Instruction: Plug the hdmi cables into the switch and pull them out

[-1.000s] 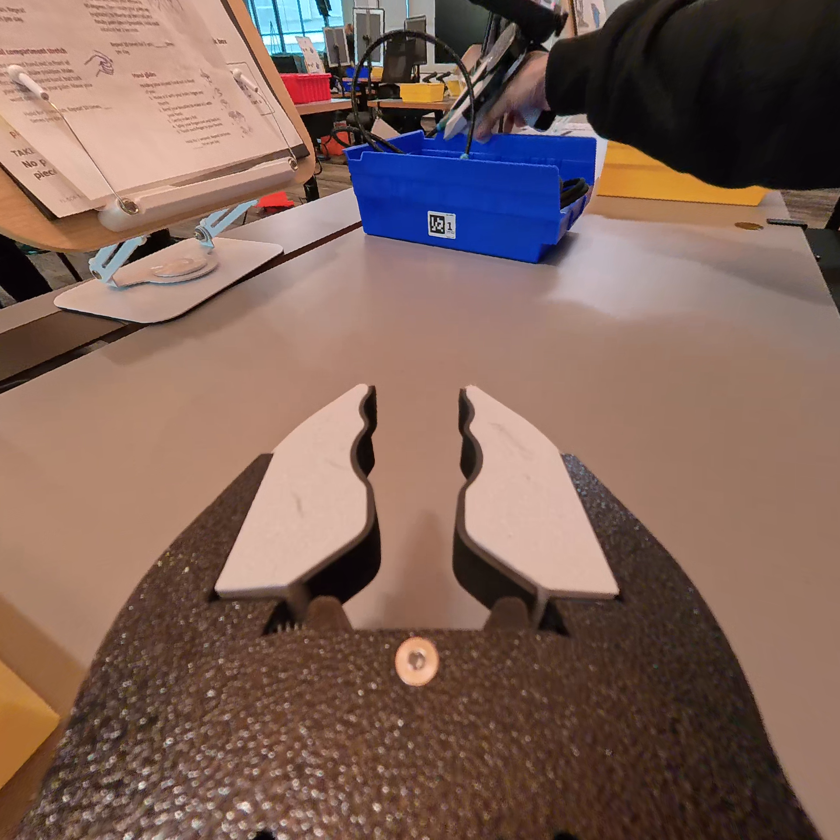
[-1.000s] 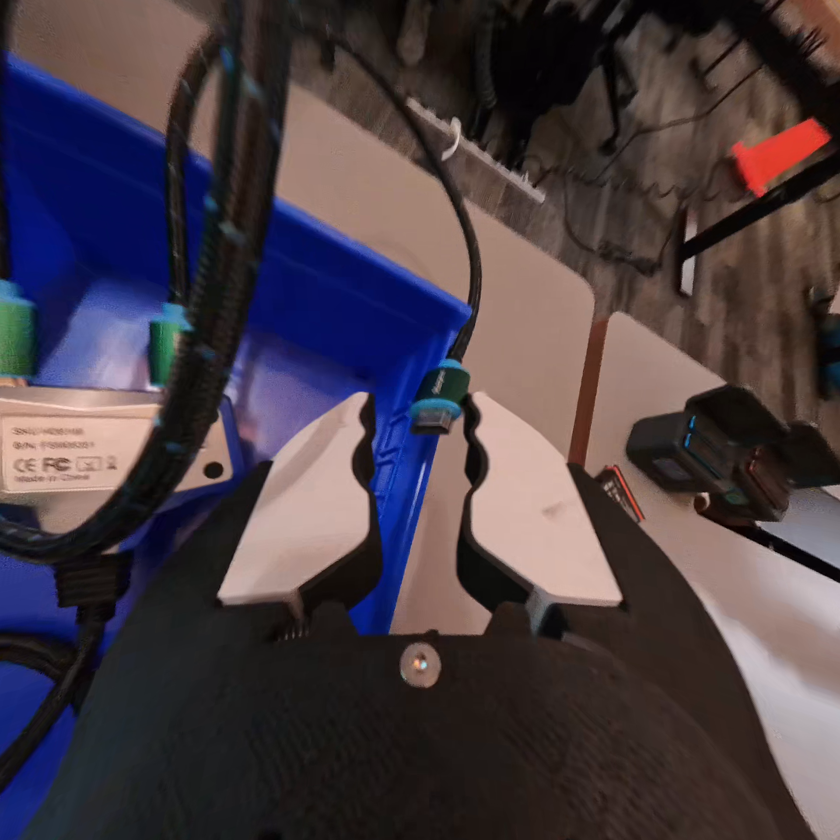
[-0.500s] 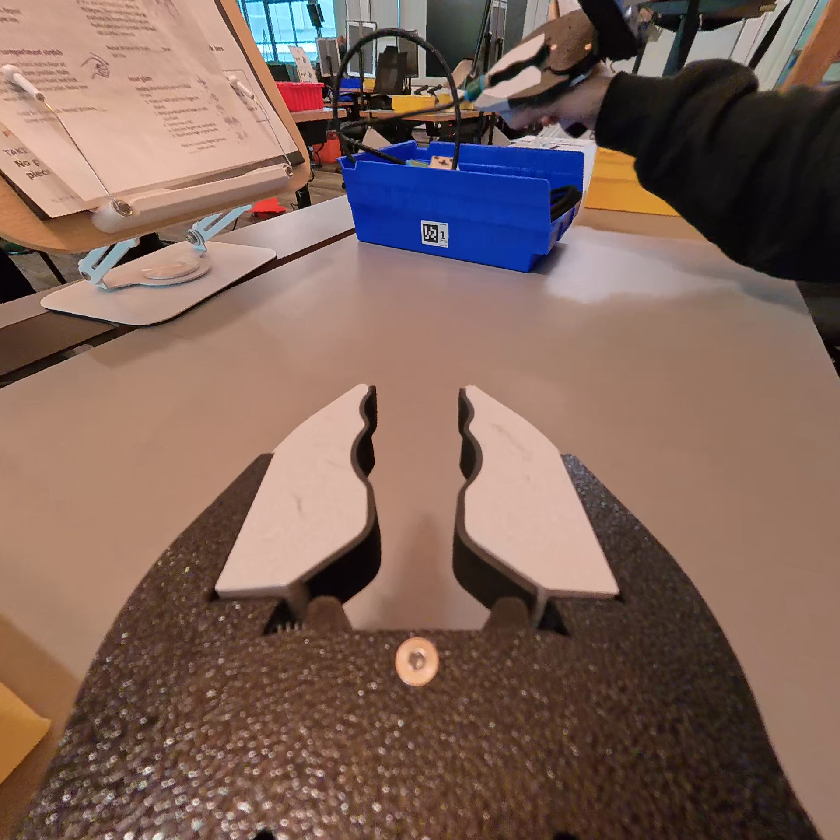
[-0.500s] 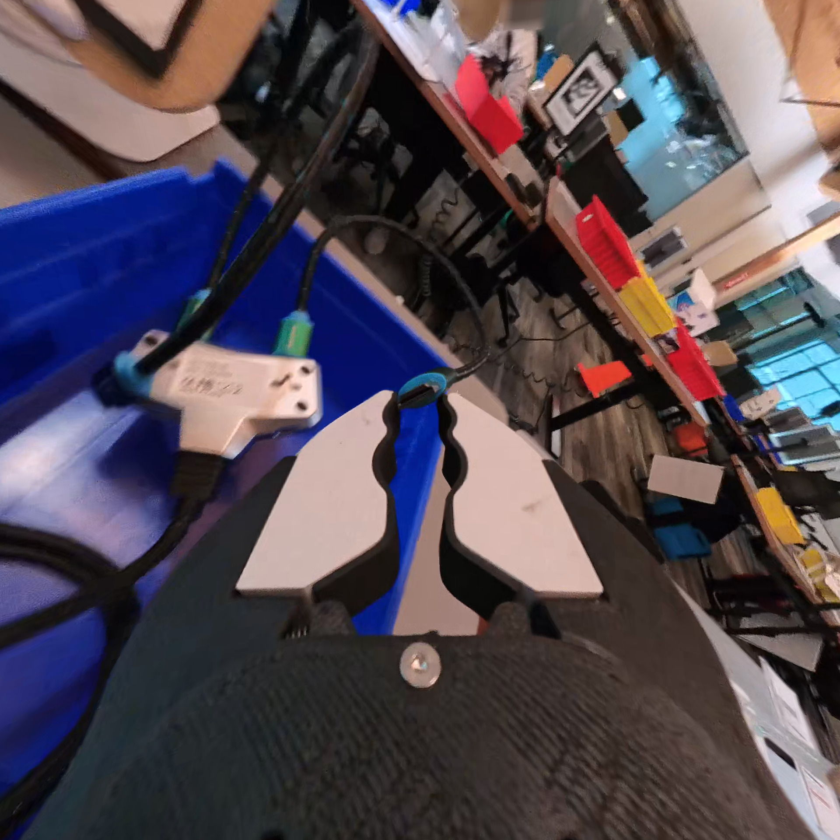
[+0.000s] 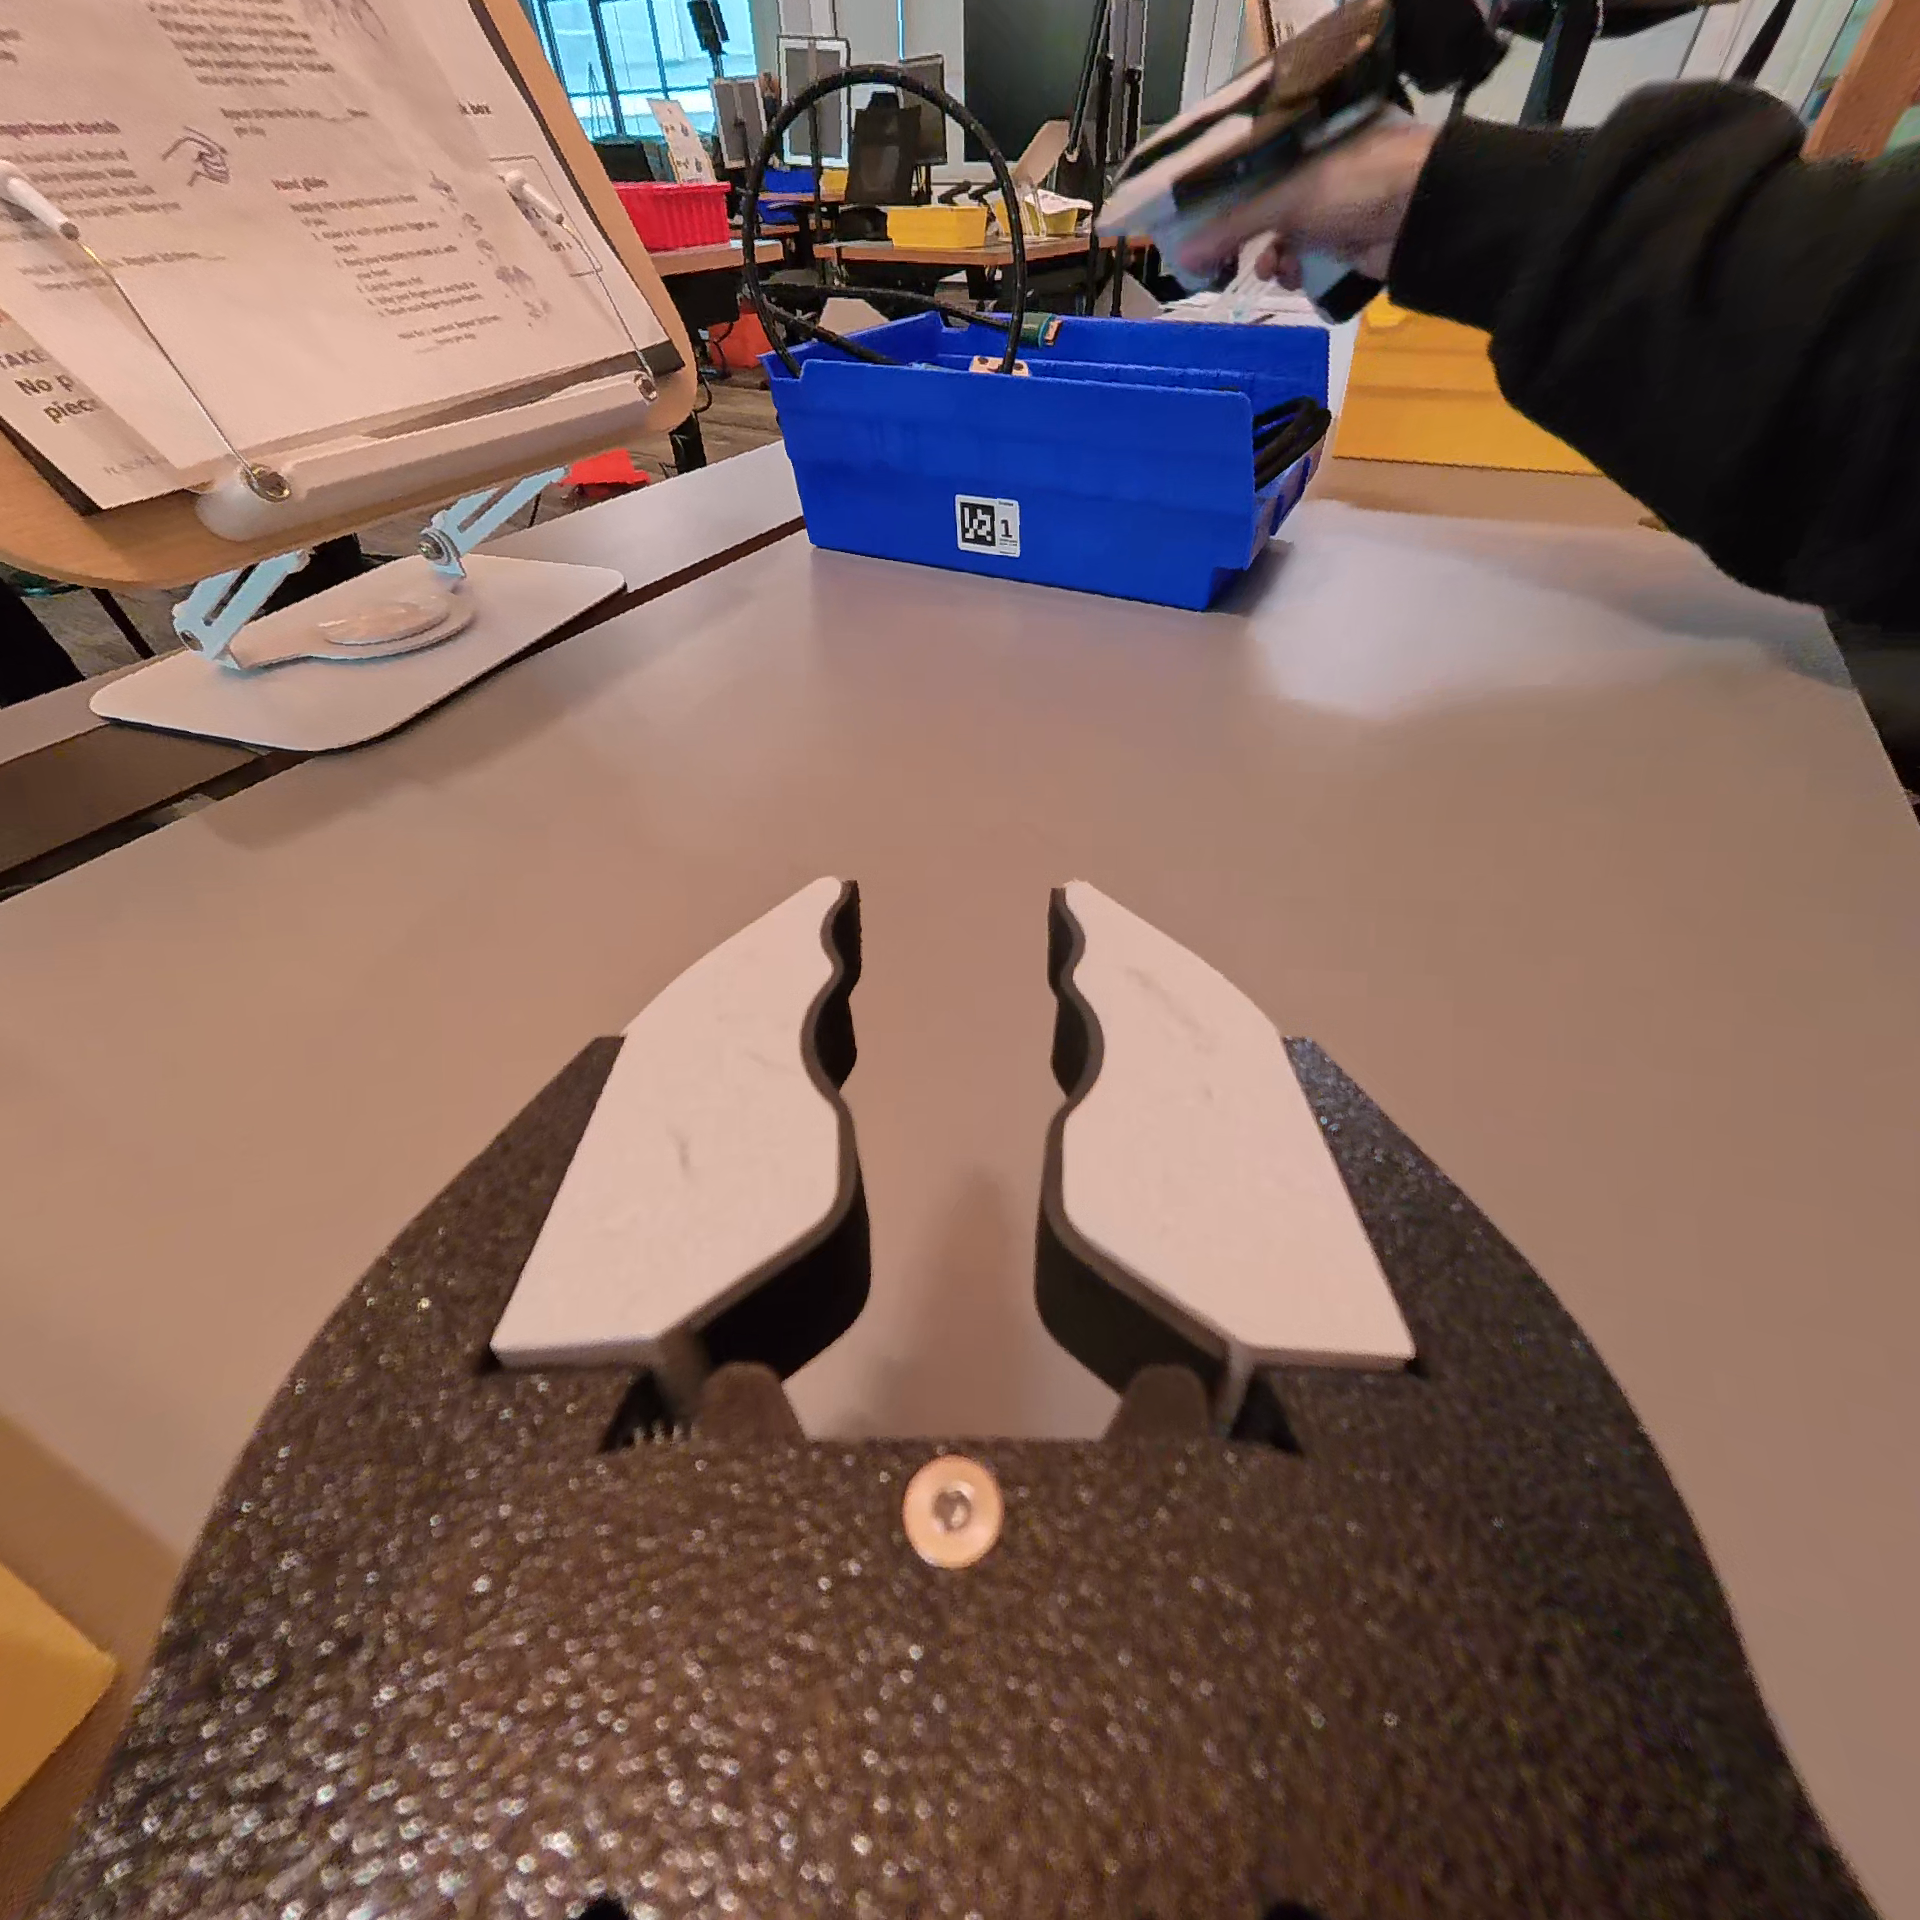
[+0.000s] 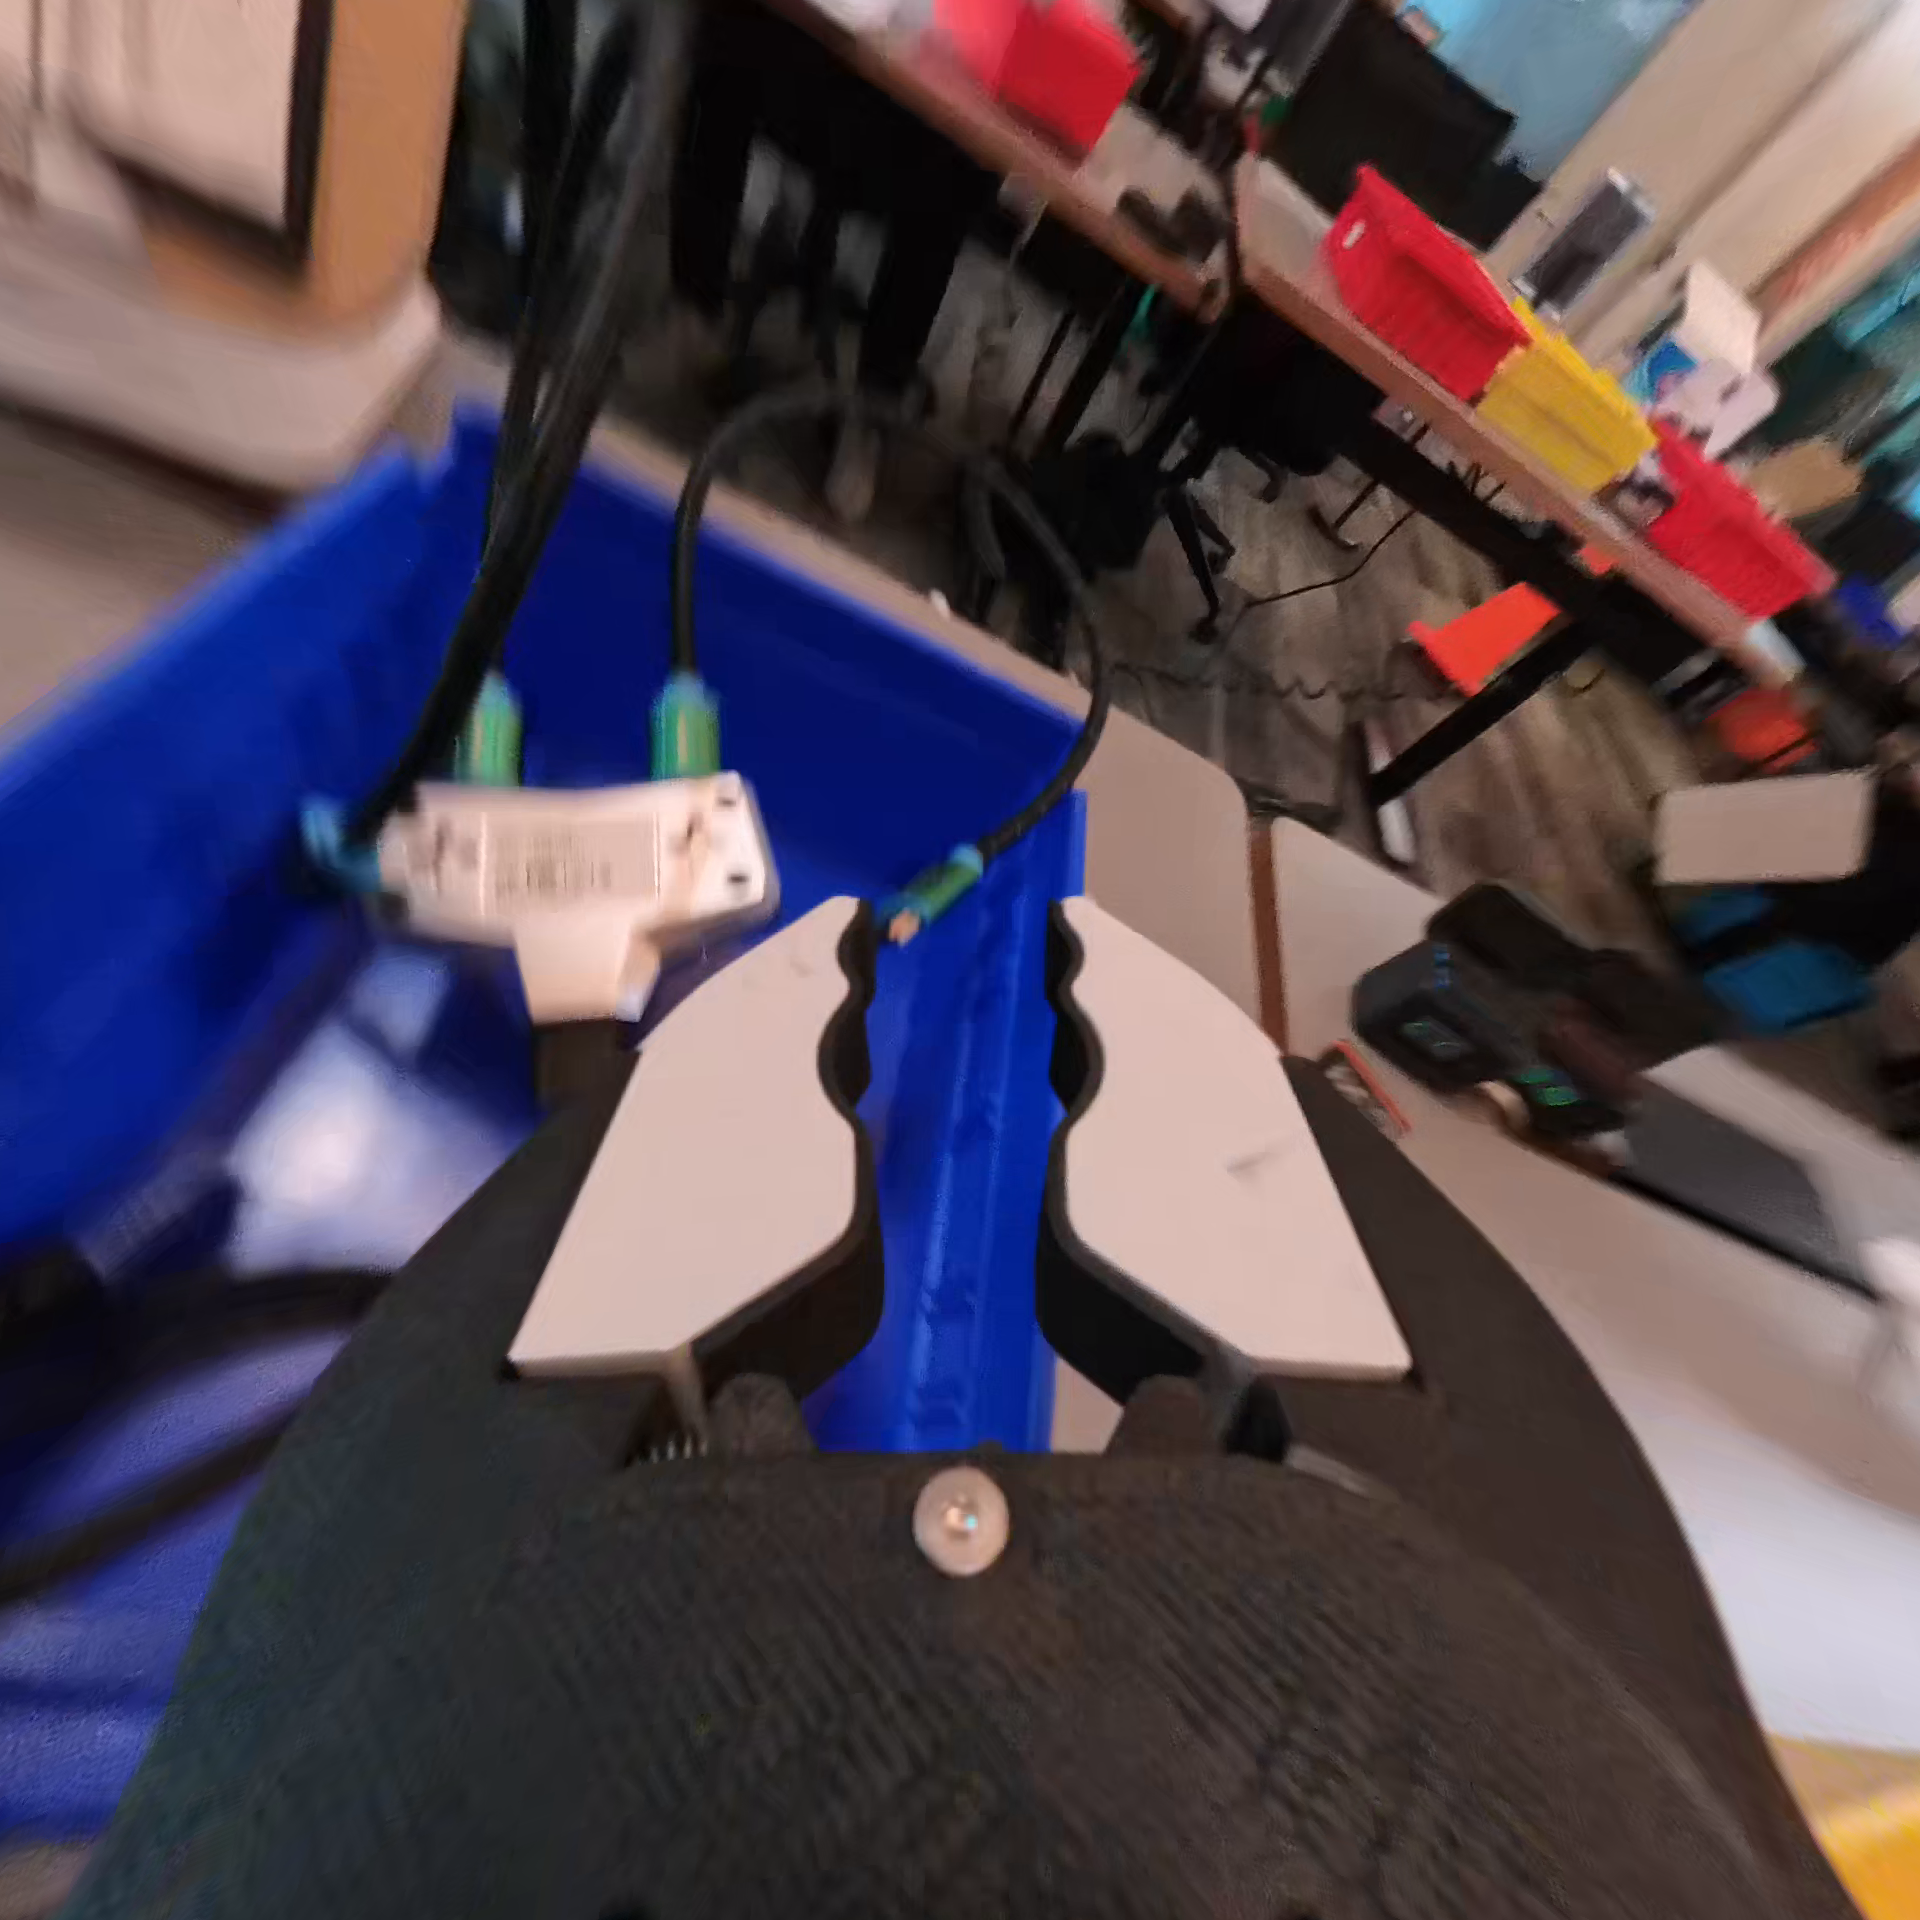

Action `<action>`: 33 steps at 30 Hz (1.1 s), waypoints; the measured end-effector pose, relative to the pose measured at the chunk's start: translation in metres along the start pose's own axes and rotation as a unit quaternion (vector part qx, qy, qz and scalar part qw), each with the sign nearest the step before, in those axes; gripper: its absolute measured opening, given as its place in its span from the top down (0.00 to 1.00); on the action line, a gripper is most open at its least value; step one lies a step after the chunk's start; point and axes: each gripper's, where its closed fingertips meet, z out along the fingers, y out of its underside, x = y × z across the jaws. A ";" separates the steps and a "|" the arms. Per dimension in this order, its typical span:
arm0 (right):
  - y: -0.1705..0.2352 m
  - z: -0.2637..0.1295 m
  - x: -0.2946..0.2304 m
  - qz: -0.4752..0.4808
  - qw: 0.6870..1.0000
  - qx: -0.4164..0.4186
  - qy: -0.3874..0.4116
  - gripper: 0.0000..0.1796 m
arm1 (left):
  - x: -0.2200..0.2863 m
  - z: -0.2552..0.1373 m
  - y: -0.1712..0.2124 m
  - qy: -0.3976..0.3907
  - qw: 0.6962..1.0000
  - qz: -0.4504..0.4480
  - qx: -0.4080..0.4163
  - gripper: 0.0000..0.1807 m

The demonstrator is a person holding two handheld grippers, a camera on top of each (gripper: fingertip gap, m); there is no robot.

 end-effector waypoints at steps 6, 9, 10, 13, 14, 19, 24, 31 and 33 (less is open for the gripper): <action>0.019 0.052 -0.002 0.154 0.983 -0.100 -0.021 0.80 | 0.000 0.001 0.001 -0.003 1.000 0.006 -0.005 0.81; 0.040 0.070 -0.008 0.148 0.975 -0.163 -0.004 0.85 | 0.000 0.000 0.001 -0.005 1.000 0.003 -0.002 0.81; 0.041 0.073 -0.011 0.145 0.975 -0.168 -0.005 0.88 | -0.001 0.000 0.000 -0.005 1.000 0.003 -0.001 0.81; 0.046 0.079 -0.015 0.107 0.978 -0.177 -0.002 0.88 | -0.001 0.000 0.000 -0.005 1.000 0.002 -0.001 0.81; 0.049 0.079 -0.018 0.096 0.979 -0.179 -0.007 0.89 | 0.000 0.000 0.001 -0.004 1.000 0.002 -0.002 0.81; 0.056 0.037 -0.040 -0.023 0.975 -0.216 -0.045 0.89 | 0.000 0.000 0.000 0.000 1.000 -0.001 0.001 0.81; 0.079 -0.001 -0.052 -0.056 0.949 -0.289 -0.115 0.89 | 0.000 0.001 0.000 0.008 1.000 -0.011 -0.001 0.81; 0.133 0.026 -0.058 -0.060 0.919 -0.373 -0.116 0.89 | 0.000 0.001 0.000 0.006 1.000 -0.008 -0.003 0.81; 0.131 0.033 -0.053 -0.042 0.927 -0.361 -0.099 0.88 | -0.001 0.000 -0.001 0.003 1.000 -0.007 0.003 0.81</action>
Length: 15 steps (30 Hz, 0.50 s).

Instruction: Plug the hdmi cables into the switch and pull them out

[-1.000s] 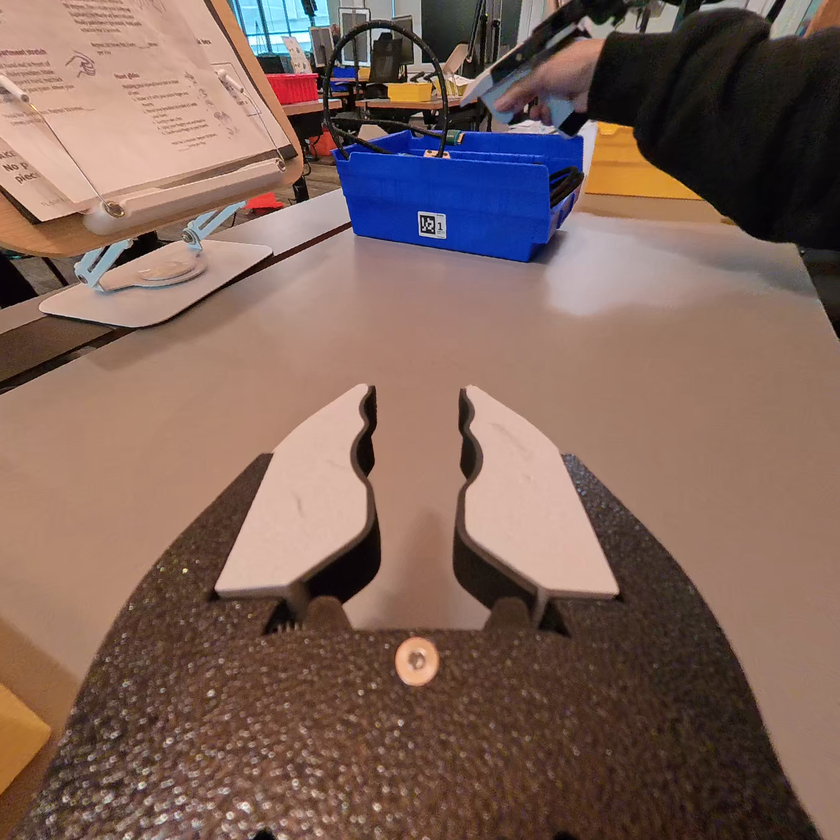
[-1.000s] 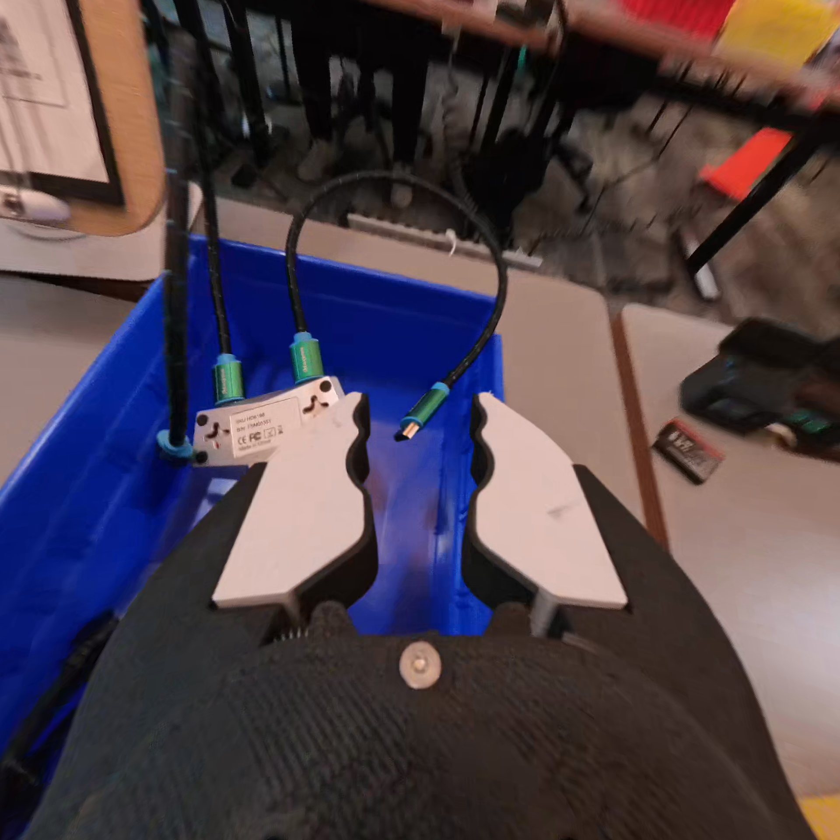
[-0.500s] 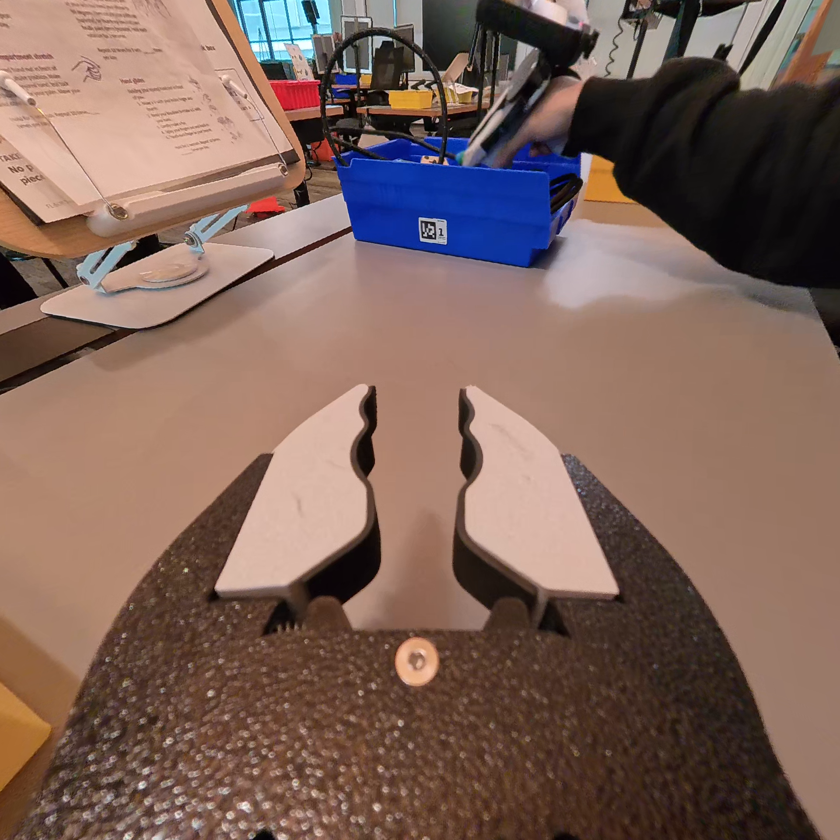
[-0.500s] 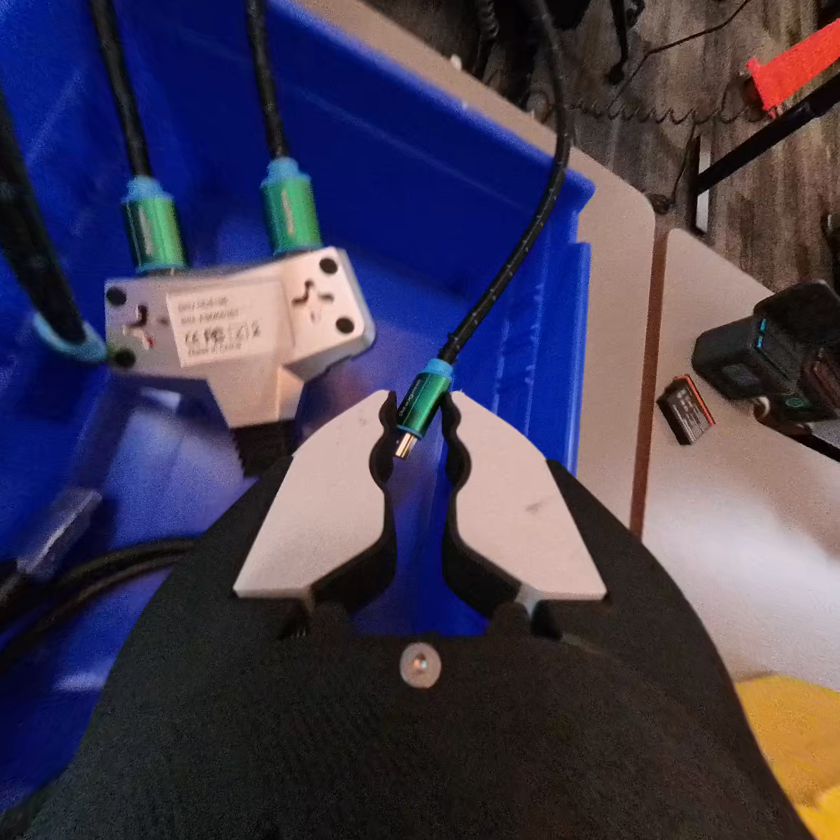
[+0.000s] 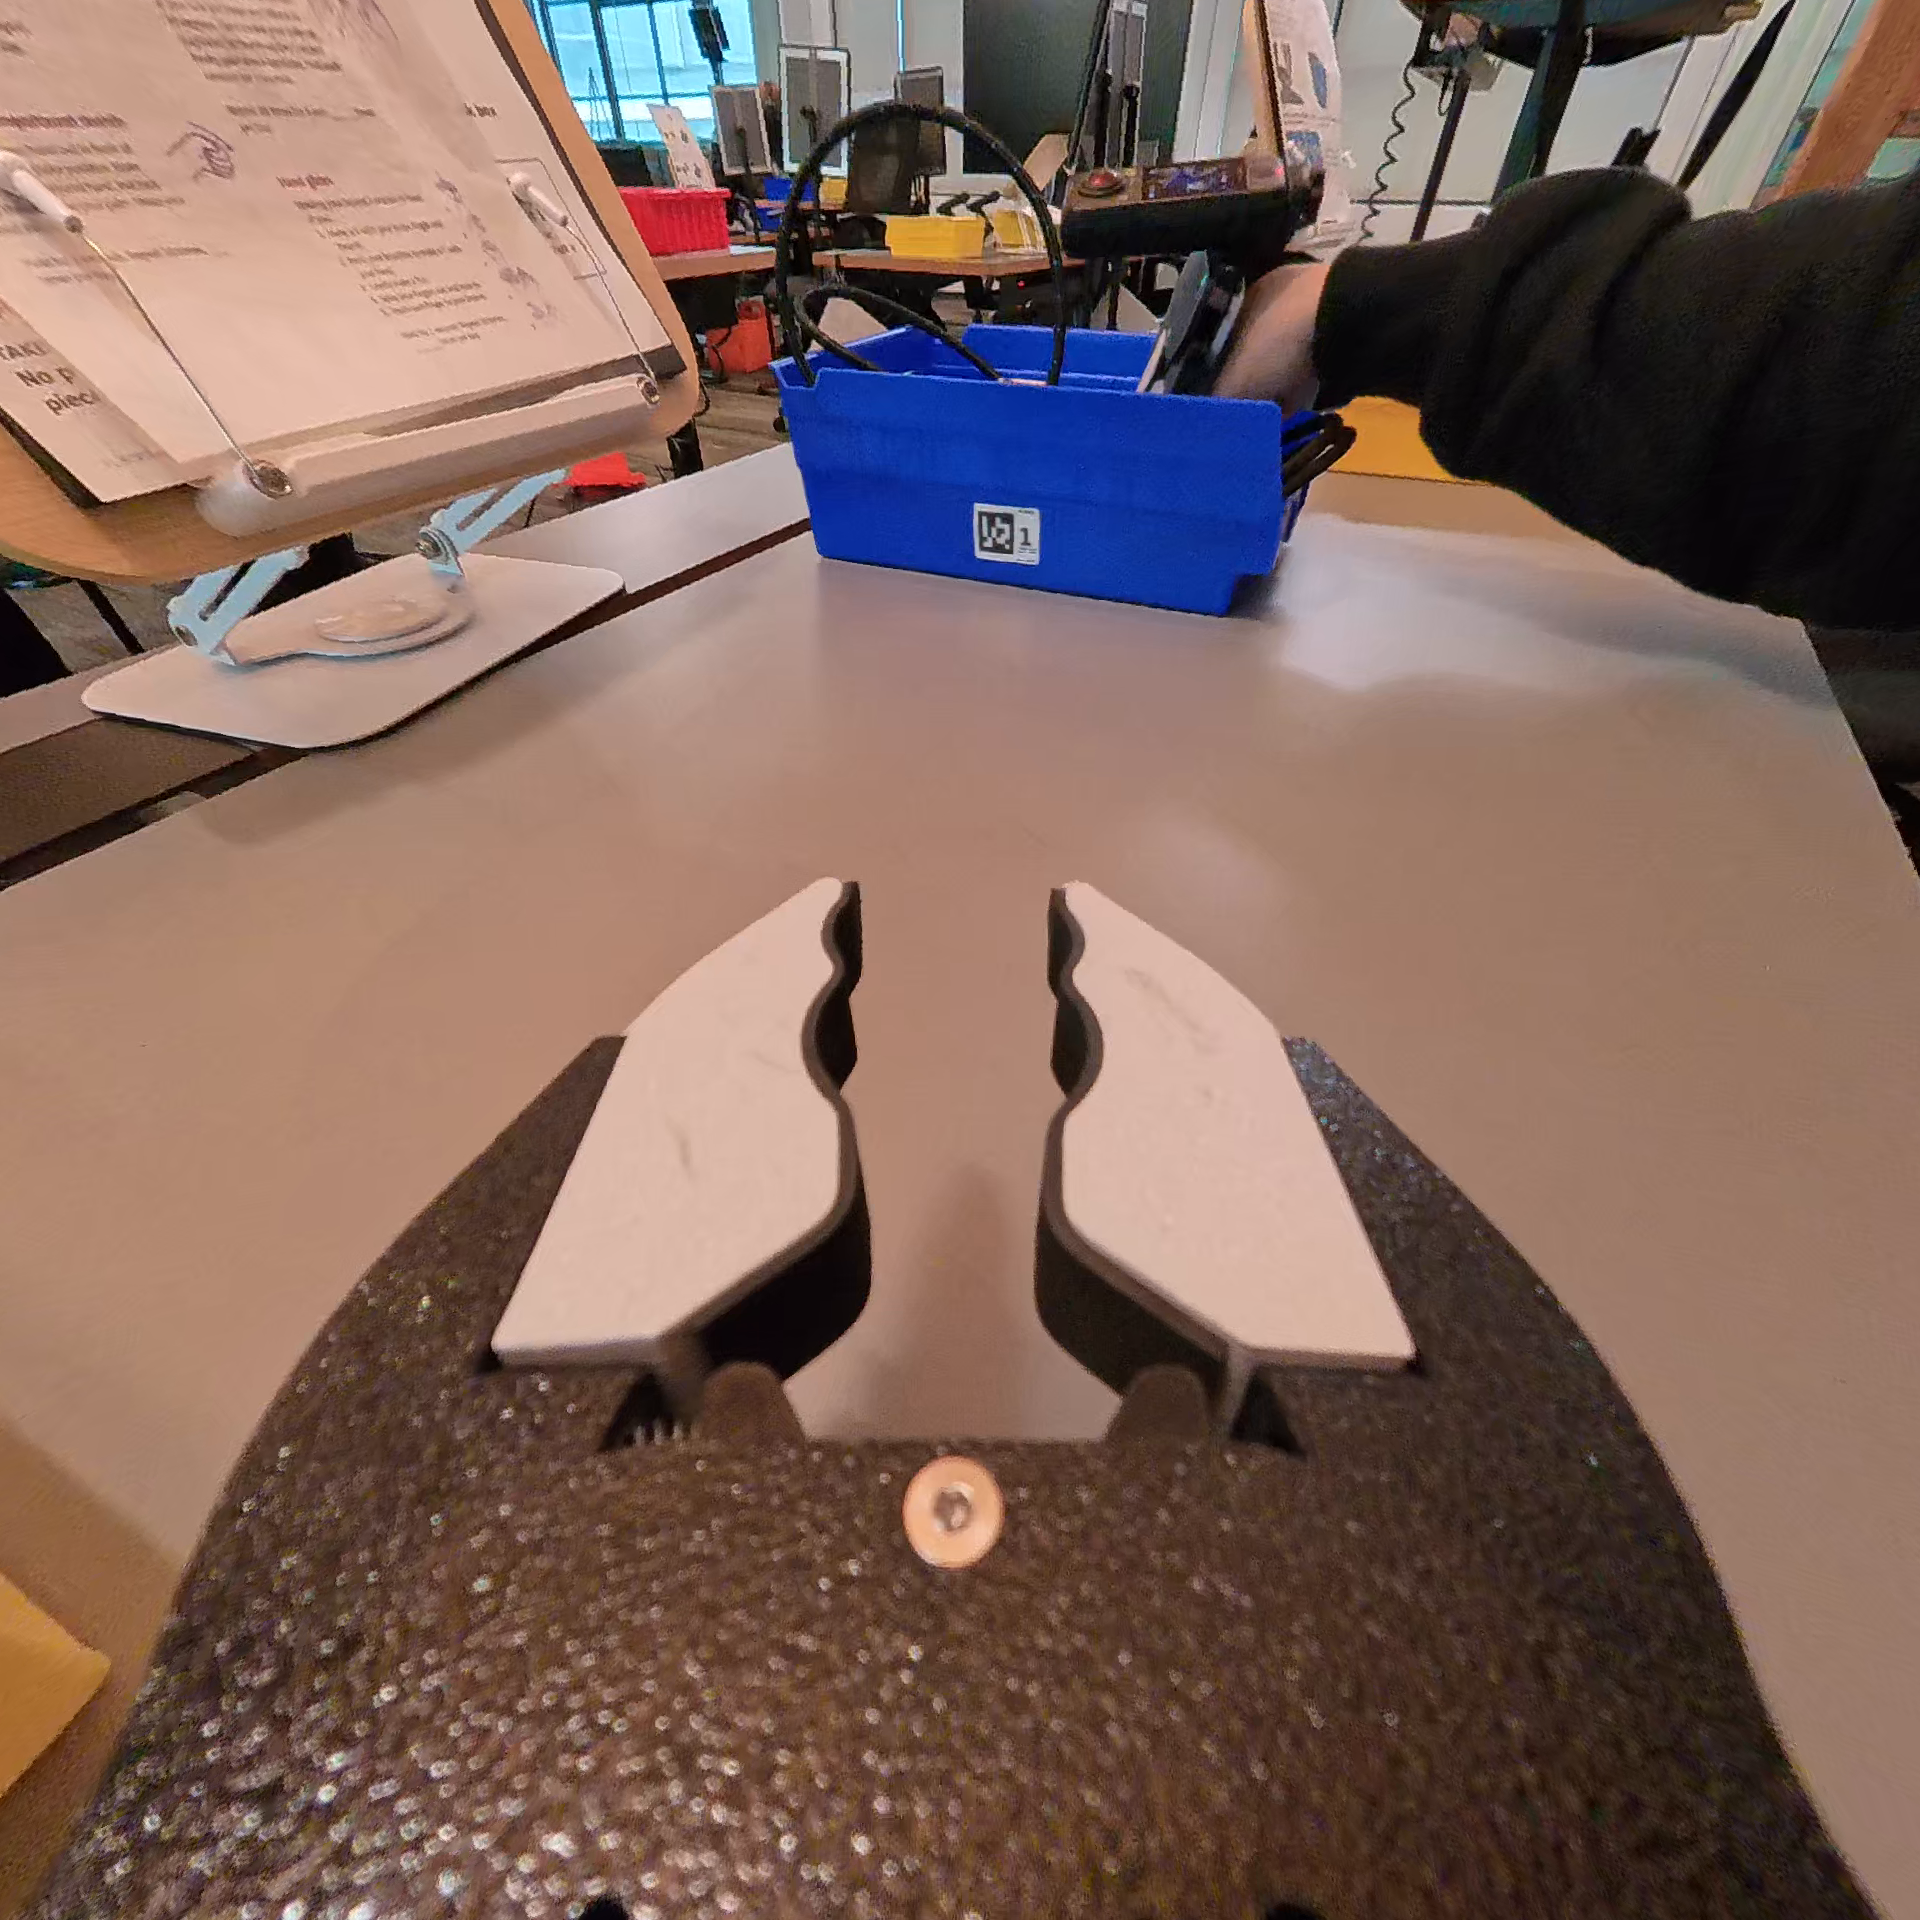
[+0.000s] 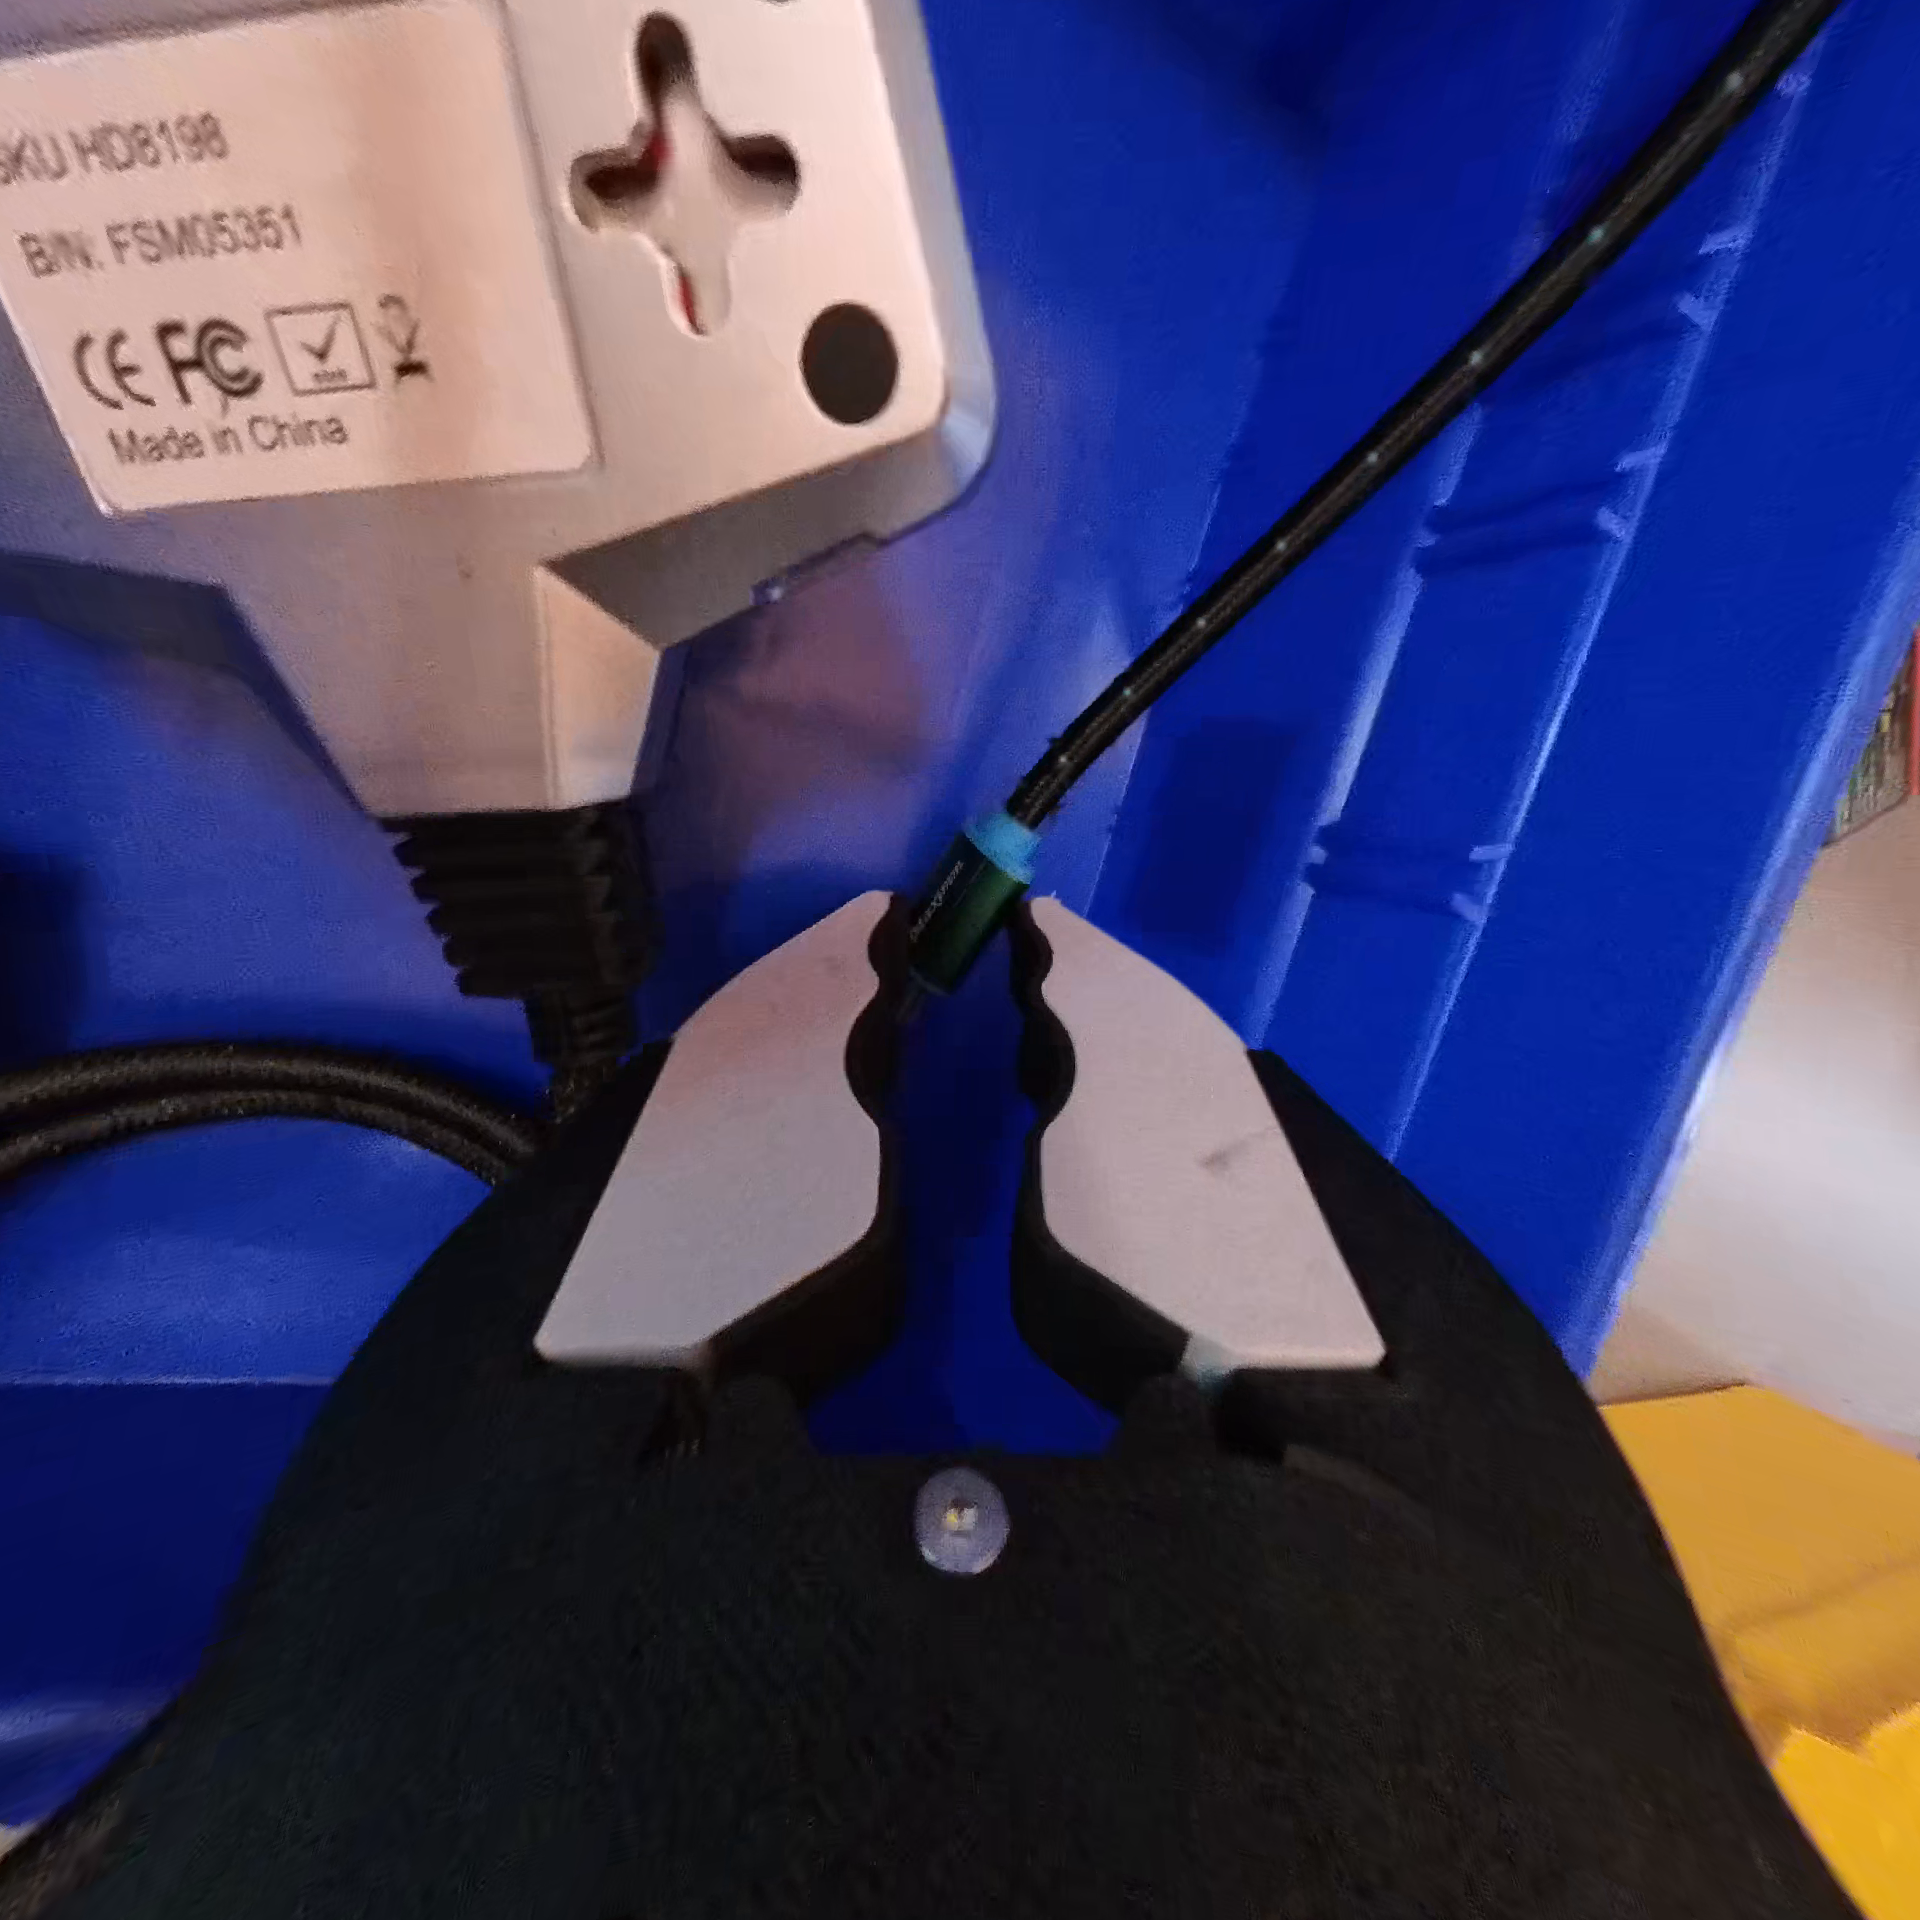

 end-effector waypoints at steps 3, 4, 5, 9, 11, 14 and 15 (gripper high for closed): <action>-0.006 -0.012 -0.001 0.001 1.000 0.019 -0.012 0.84 | 0.000 -0.001 -0.001 -0.002 1.000 0.001 0.003 0.81; -0.014 -0.024 0.000 -0.003 0.999 0.045 -0.003 0.81 | 0.000 -0.001 -0.001 -0.002 1.000 0.002 0.003 0.81; -0.022 -0.039 0.003 -0.004 0.997 0.073 0.006 0.80 | 0.000 0.000 -0.001 -0.002 1.000 0.003 0.003 0.81; -0.032 -0.104 0.012 0.034 0.991 0.127 0.023 0.71 | 0.000 0.001 0.000 -0.001 1.000 0.002 -0.001 0.81; -0.037 -0.140 0.009 0.049 0.983 0.171 0.046 0.65 | 0.000 0.000 -0.001 -0.004 1.000 0.005 0.001 0.80; -0.061 -0.188 -0.048 0.034 0.955 0.293 0.004 0.59 | -0.001 -0.001 -0.004 -0.010 1.000 0.002 0.012 0.80; -0.072 -0.202 -0.080 0.023 0.938 0.344 -0.034 0.58 | -0.001 -0.002 -0.007 -0.011 1.000 -0.004 0.019 0.79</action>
